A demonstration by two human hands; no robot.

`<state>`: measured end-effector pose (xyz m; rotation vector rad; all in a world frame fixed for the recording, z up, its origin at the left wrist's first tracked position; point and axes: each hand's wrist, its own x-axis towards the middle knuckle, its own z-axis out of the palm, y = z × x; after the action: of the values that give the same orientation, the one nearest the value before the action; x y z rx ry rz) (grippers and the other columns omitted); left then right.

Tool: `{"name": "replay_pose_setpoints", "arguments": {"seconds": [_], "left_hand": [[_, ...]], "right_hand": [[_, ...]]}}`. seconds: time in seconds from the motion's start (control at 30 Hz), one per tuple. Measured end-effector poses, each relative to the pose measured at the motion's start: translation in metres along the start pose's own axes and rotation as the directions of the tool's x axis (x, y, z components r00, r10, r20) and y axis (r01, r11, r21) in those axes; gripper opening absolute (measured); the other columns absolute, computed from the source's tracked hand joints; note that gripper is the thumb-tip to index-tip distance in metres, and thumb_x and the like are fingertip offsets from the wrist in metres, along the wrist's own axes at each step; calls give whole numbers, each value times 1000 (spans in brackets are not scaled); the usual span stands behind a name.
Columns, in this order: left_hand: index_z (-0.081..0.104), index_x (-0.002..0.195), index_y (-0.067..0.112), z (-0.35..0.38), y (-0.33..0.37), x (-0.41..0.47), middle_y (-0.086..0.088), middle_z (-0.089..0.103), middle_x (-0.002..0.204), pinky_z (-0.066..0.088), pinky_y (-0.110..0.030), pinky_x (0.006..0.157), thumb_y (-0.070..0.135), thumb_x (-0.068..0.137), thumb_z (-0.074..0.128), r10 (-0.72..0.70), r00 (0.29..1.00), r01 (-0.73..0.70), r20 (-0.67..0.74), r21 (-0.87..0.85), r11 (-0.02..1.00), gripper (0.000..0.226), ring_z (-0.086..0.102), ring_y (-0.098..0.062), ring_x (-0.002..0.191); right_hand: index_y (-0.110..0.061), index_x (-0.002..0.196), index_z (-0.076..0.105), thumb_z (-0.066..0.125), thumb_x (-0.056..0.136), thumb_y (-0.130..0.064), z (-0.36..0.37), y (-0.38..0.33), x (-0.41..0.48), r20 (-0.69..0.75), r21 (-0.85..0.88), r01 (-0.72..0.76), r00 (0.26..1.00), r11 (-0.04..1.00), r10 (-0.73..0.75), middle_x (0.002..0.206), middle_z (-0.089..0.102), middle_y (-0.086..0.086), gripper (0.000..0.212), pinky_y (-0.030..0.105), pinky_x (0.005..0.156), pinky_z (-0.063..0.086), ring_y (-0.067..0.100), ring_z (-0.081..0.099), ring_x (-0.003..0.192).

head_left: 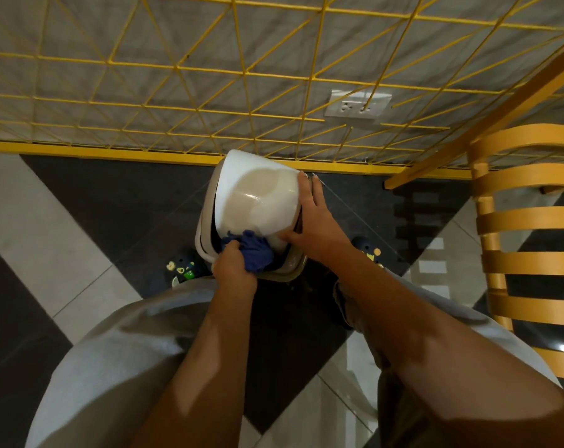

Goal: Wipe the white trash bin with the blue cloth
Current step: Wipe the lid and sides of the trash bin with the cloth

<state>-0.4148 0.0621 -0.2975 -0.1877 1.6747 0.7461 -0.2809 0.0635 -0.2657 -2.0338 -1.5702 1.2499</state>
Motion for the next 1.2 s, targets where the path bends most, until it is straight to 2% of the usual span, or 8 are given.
{"name": "replay_pose_setpoints", "arguments": {"seconds": [0.27,0.43,0.57,0.67,0.8,0.9,1.03,1.2], "left_hand": [[59,100,3,-20,-2,-57,-8,58,84,47,-29,62,2,87,49,258,966,-258,3,43,965,17,57,-21,75],[62,80,14,-24,24,-97,-1,60,73,53,-26,53,0,84,54,505,863,-502,-15,92,860,16,59,-13,65],[61,117,16,-11,29,-106,11,62,95,48,-15,77,5,84,56,802,573,-807,169,288,515,34,59,0,85],[52,129,8,9,17,-81,-1,58,126,33,-10,97,5,86,53,774,324,-908,544,410,93,43,51,-9,119],[50,127,-3,27,11,-44,-21,54,132,23,-33,107,10,82,54,572,249,-822,781,483,-302,47,45,-35,128],[47,130,-1,32,29,-41,-19,51,135,25,-35,112,8,86,55,553,210,-775,806,482,-409,45,43,-32,130],[51,125,4,26,64,-33,-17,54,128,37,-36,101,10,87,53,666,265,-737,697,592,-326,39,49,-32,121],[58,117,12,9,94,-38,-13,60,115,33,-17,69,16,90,47,773,525,-743,357,635,211,29,55,-25,104]], "right_hand": [[-19,149,-14,77,75,-17,-12,-3,-1,70,24,9,998,1000,-11,156,-23,7,117,40,114,23,27,-1,147],[-22,148,-15,75,76,-20,-14,-2,-6,35,35,24,999,999,-25,158,-18,4,115,42,114,22,25,1,147],[-20,148,-14,74,78,-18,-11,-3,-6,29,55,22,999,998,-24,158,-18,5,113,41,114,23,24,0,147],[-18,149,-11,71,81,-18,-10,-2,-6,21,86,20,1000,996,-22,158,-17,4,107,35,114,21,21,0,147],[-14,149,-8,64,87,-18,-8,-1,-6,28,79,33,999,996,-35,158,-17,4,95,20,111,13,14,-5,146],[-15,149,-9,69,83,-18,-9,-2,-5,37,76,11,999,997,-14,158,-17,3,102,26,112,19,16,-4,146],[-21,149,-12,74,78,-15,-12,-2,-8,49,32,-1,999,999,0,158,-20,1,111,35,111,28,22,4,147],[-27,148,-13,74,78,-15,-13,0,-7,28,50,-24,999,998,22,159,-16,4,112,38,112,27,23,6,147]]}}
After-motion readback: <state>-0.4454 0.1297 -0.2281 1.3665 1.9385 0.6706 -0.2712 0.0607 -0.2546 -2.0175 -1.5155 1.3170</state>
